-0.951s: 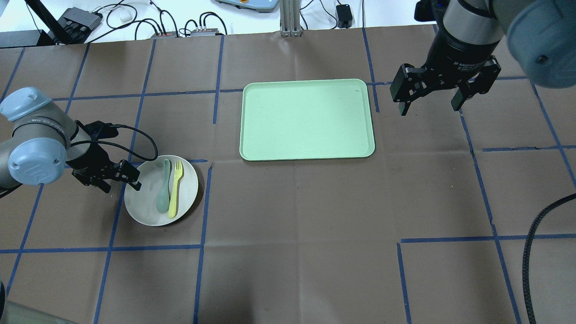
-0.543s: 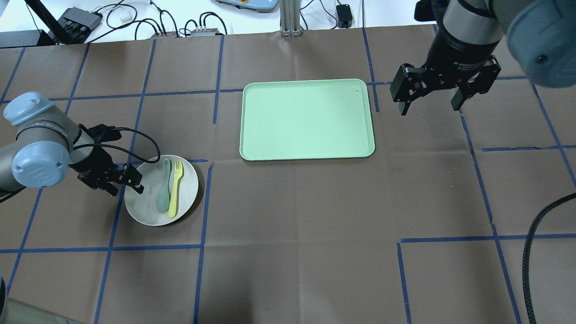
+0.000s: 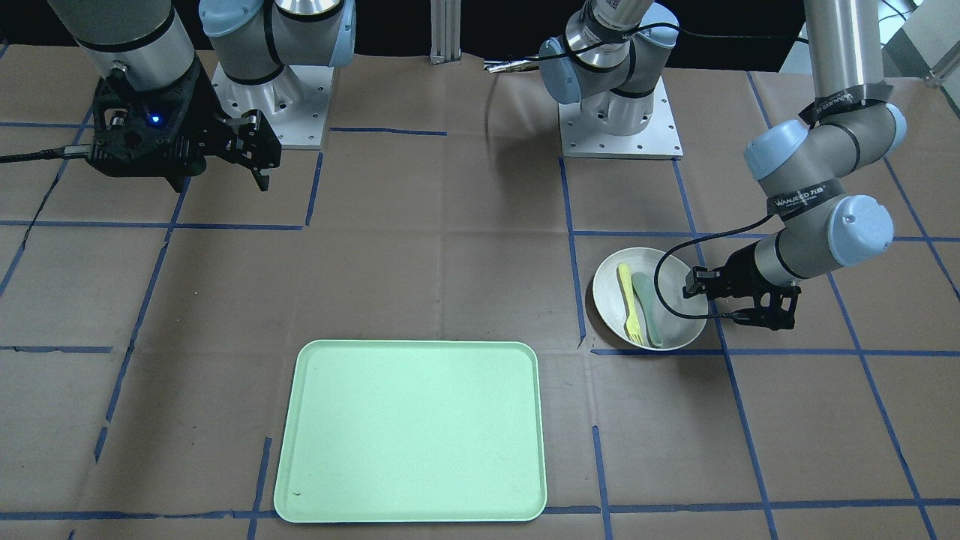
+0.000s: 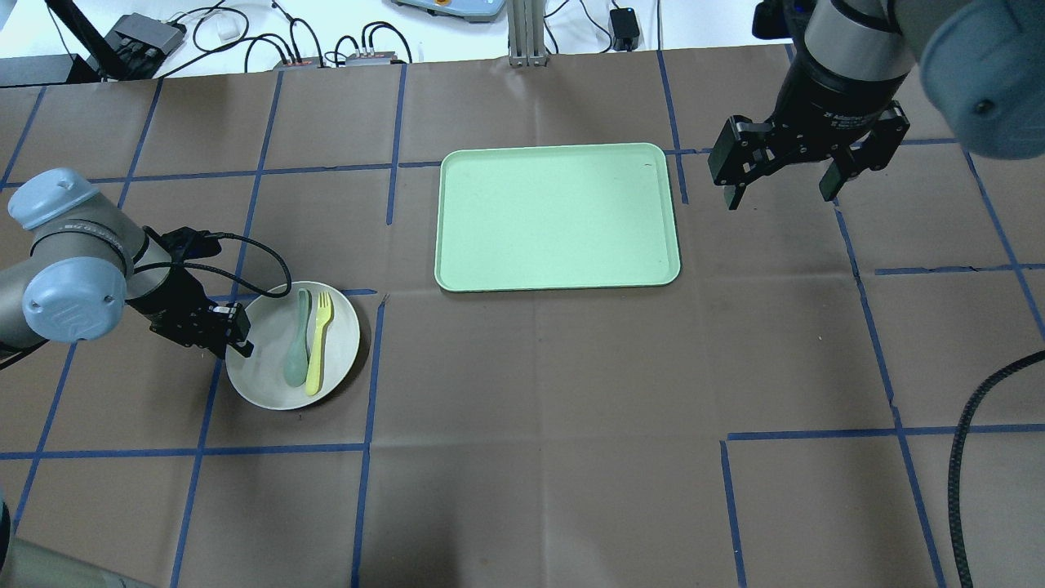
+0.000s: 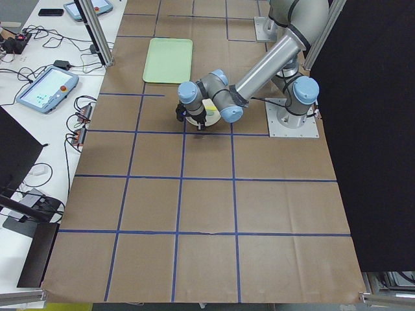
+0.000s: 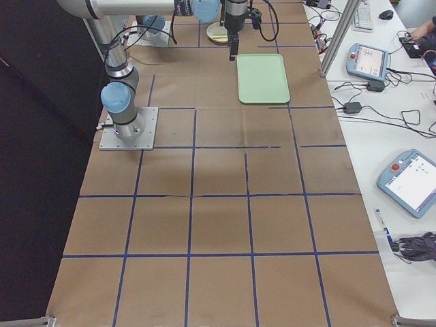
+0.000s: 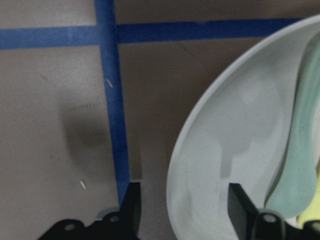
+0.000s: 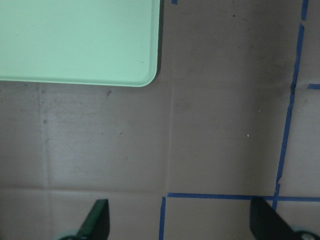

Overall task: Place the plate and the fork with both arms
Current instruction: 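Carry the plate with the left gripper onto the green tray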

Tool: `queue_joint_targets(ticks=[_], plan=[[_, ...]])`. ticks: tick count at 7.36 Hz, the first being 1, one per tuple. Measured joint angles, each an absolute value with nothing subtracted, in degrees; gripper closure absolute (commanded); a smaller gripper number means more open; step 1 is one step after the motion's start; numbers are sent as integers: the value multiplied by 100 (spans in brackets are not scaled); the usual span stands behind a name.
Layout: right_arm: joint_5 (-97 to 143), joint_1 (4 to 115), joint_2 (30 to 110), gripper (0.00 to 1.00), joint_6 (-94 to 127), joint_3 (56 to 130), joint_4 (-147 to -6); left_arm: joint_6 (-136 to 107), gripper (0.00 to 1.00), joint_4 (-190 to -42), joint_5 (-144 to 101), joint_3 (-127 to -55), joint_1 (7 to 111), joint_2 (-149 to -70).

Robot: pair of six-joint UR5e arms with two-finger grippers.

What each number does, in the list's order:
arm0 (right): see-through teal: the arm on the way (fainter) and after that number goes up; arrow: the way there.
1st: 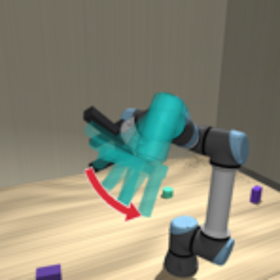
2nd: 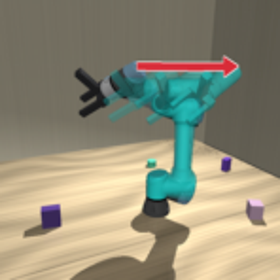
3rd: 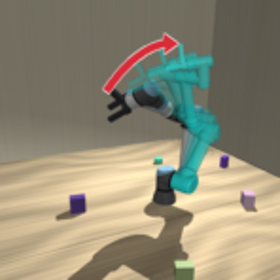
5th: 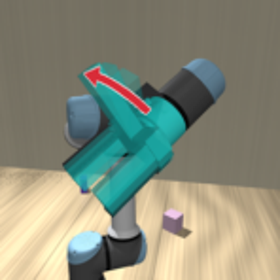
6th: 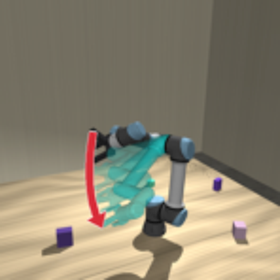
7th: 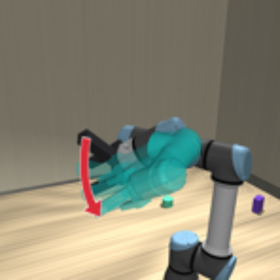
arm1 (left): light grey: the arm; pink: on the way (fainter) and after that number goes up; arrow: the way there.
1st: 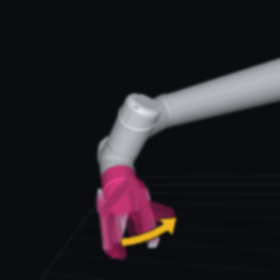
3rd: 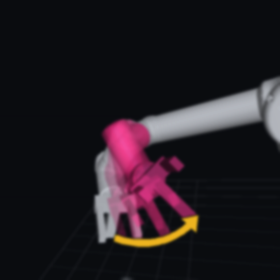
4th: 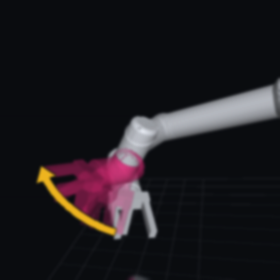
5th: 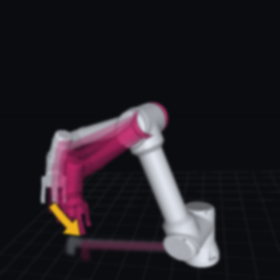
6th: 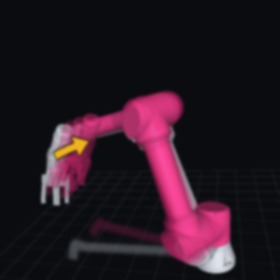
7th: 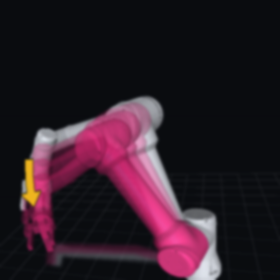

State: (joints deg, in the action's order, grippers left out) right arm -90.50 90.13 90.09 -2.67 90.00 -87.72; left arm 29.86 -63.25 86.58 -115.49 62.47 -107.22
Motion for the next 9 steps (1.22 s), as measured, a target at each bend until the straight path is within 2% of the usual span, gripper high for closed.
queue_joint_targets(ticks=[2, 3, 9], plan=[[-9053, 9014, 9009, 0, -268, 9000, -8772, 2982, 94, -6328, 8652, -11544, 6242, -10723], [-9052, 9015, 9009, 0, -268, 9000, -8771, 2982, 98, -6328, 8647, -11539, 6238, -10718], [-9050, 9009, 9009, 0, -270, 9000, -8772, 2597, 99, -6344, 7895, -11475, 6379, -10667]])
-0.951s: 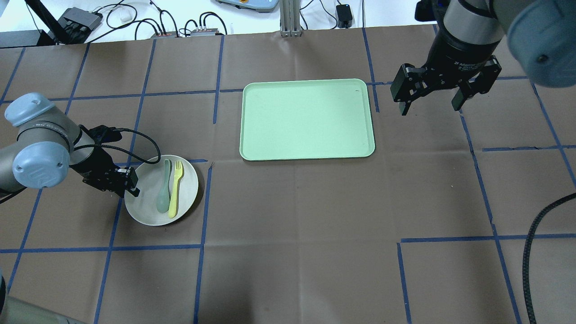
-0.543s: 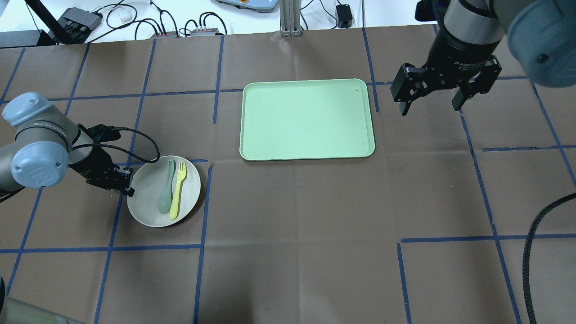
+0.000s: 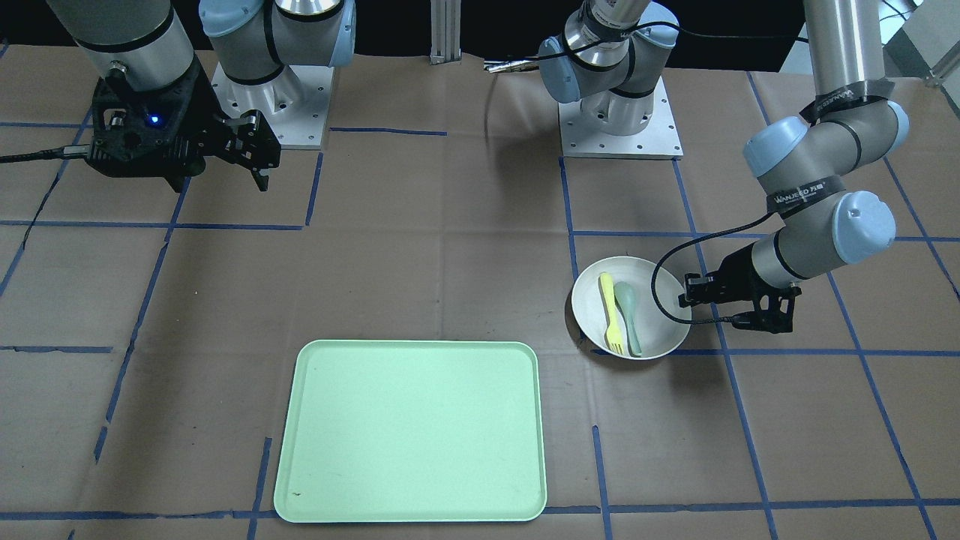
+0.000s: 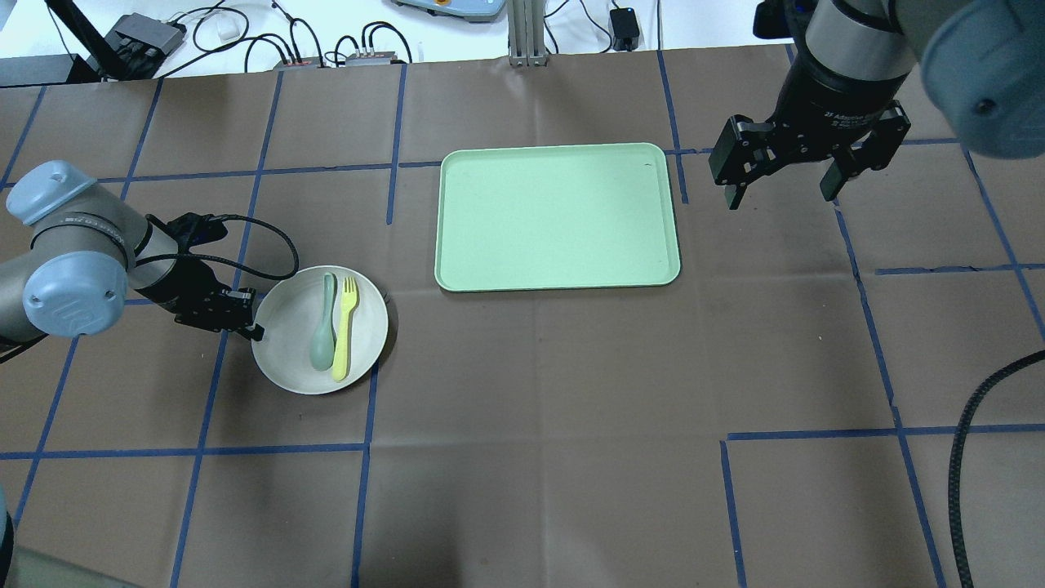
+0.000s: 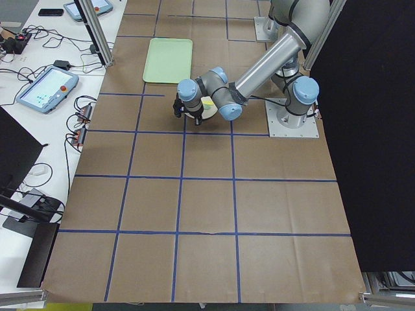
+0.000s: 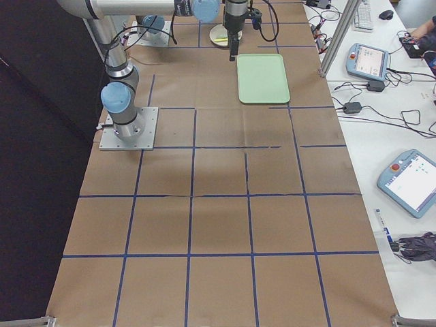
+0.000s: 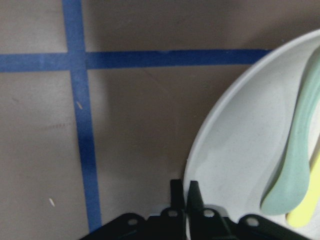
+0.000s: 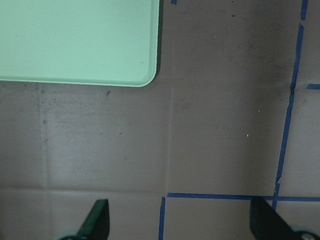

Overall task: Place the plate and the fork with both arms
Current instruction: 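Carry the plate with the left gripper onto the green tray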

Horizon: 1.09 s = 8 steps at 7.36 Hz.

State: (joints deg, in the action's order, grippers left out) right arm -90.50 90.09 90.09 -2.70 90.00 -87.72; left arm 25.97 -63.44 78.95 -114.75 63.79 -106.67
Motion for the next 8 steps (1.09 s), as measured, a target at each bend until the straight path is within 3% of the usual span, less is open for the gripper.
queue_joint_targets(ticks=[4, 8], plan=[[-9051, 9009, 9009, 0, -271, 9000, -8763, 1532, 99, -6337, 7236, -11312, 7011, -10713], [-9052, 9006, 9009, 0, -269, 9000, -8763, 131, 100, -6322, 7146, -10422, 8140, -11177]])
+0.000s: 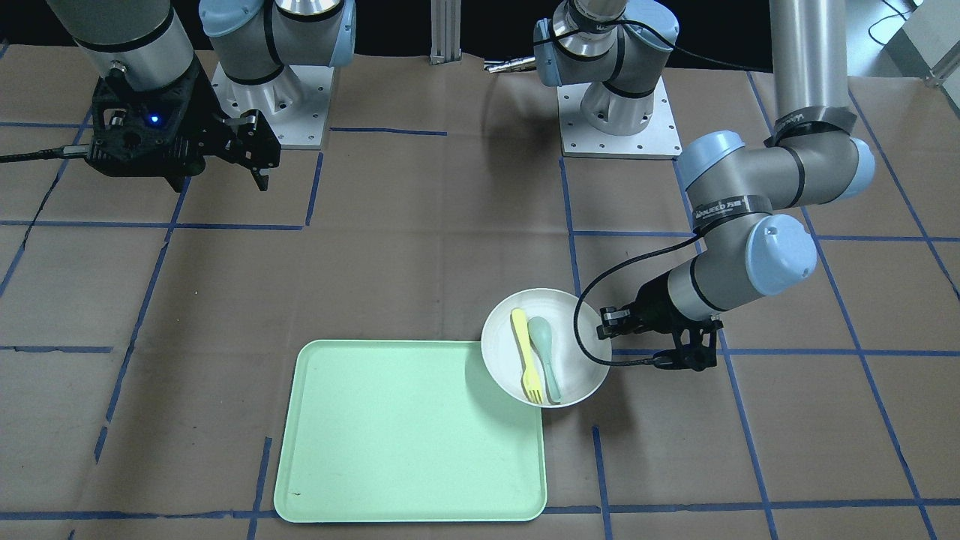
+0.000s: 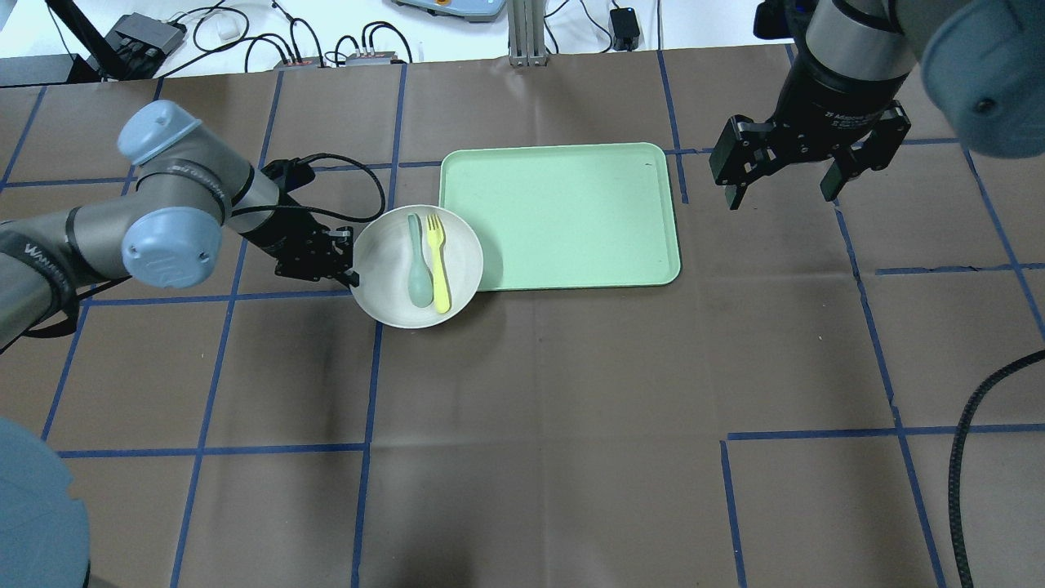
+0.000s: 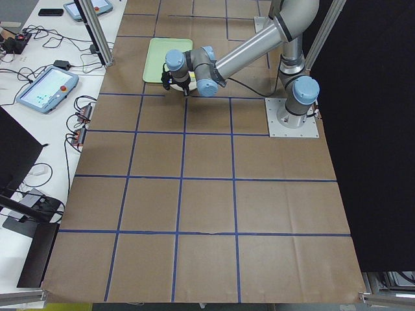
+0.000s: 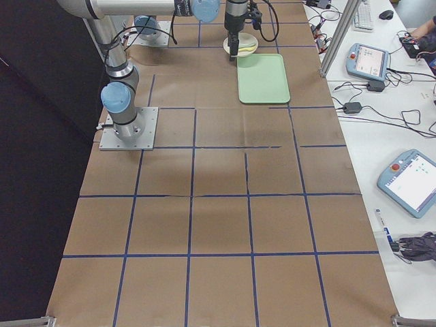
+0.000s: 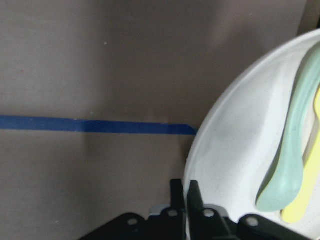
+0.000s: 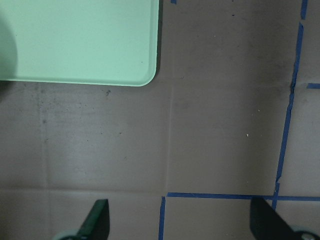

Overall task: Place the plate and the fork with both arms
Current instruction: 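Carry the plate with the left gripper onto the green tray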

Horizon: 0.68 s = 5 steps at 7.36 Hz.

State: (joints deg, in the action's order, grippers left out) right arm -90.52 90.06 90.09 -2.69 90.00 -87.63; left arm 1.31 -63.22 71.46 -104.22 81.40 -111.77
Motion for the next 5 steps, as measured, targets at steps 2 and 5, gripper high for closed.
queue_joint_targets(ticks=[2, 5], plan=[[-9053, 9003, 9009, 0, -272, 9000, -8763, -474, 100, -6319, 7052, -9669, 8680, -11765], [-9050, 9004, 9006, 0, -272, 9000, -8763, -1258, 100, -6348, 6749, -8388, 9319, -12725]])
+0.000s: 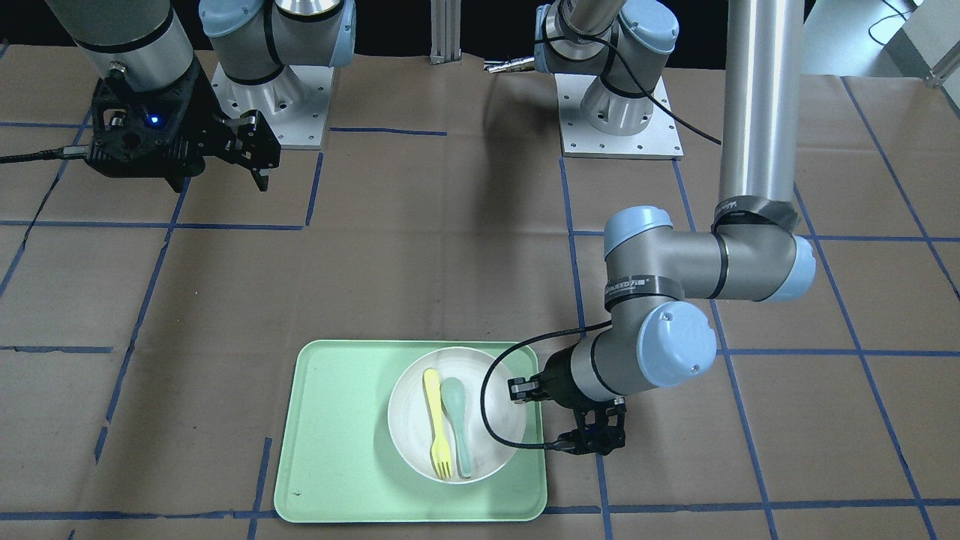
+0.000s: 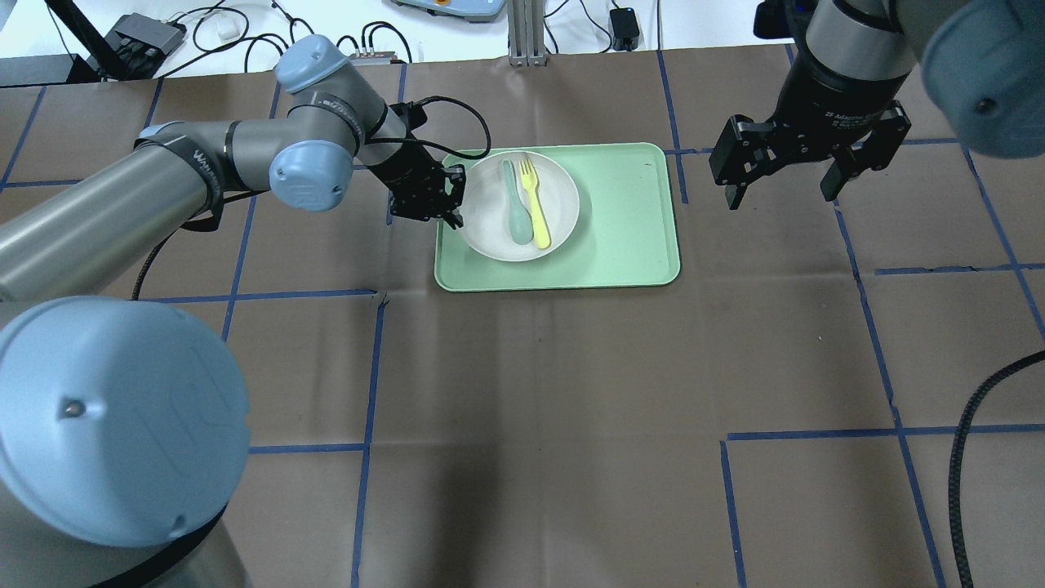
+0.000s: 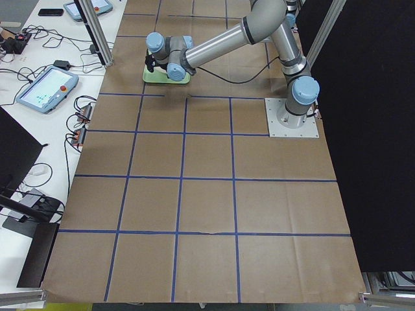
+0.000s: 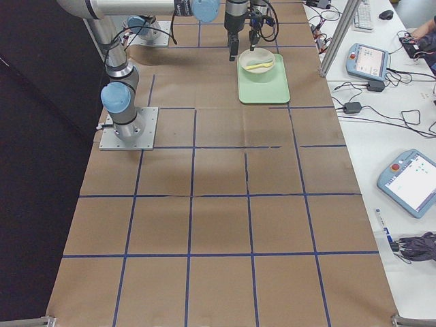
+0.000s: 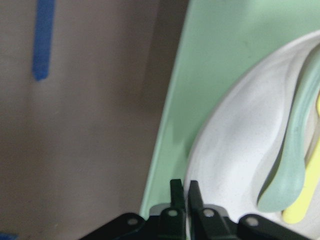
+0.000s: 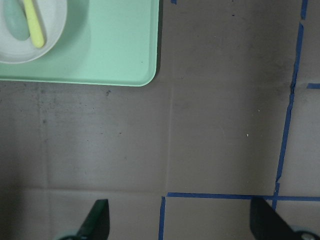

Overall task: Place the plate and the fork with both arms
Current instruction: 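Carry the plate with the left gripper onto the green tray, then lower the plate onto the tray and open the left gripper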

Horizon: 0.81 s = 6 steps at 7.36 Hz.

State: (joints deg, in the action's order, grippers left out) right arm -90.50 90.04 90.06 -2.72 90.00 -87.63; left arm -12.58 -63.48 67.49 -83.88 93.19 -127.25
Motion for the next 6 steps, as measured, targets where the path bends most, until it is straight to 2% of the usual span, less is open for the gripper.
queue_joint_targets(ticks=[2, 6], plan=[[-9052, 9001, 9002, 0, -272, 9002, -8757, -1417, 99, -6410, 6732, -7837, 9540, -13181], [-9049, 9000, 9002, 0, -272, 9001, -8754, -1343, 93, -6497, 6771, -7764, 9602, -13257]])
